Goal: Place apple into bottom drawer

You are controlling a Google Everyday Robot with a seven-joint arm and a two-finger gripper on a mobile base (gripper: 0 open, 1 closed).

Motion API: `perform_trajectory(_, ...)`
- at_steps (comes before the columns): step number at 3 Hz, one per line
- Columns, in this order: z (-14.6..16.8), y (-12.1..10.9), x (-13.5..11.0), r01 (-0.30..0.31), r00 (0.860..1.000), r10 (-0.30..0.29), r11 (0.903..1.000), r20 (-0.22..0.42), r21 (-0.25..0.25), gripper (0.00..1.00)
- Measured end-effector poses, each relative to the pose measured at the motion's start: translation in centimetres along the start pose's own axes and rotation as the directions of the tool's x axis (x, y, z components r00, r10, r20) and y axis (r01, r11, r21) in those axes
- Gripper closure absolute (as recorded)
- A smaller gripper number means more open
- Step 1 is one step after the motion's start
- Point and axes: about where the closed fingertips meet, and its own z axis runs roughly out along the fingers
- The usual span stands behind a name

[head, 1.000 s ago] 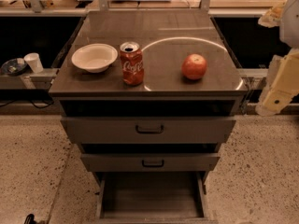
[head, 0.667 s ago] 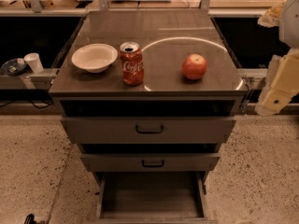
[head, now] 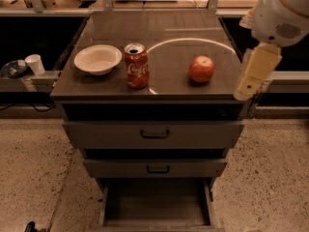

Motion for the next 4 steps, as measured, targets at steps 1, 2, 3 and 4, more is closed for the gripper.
perform_trajectory(1,3.9,-2.9,-1.6,0.019,1.000,-0.018,0.9988,0.018,-0.046,0.00)
perform_trajectory(2,6.5,-4.4,-2.9,0.044,0.999,-0.041,0.9952,0.030,-0.088,0.00)
perform_trajectory(3,10.3,-4.9,-3.6,0.069,0.998,-0.068,0.9862,0.012,-0.150,0.00)
perform_trajectory(4,13.1,-5.4,-3.6,0.072,0.997,-0.073,0.9804,-0.002,-0.183,0.00)
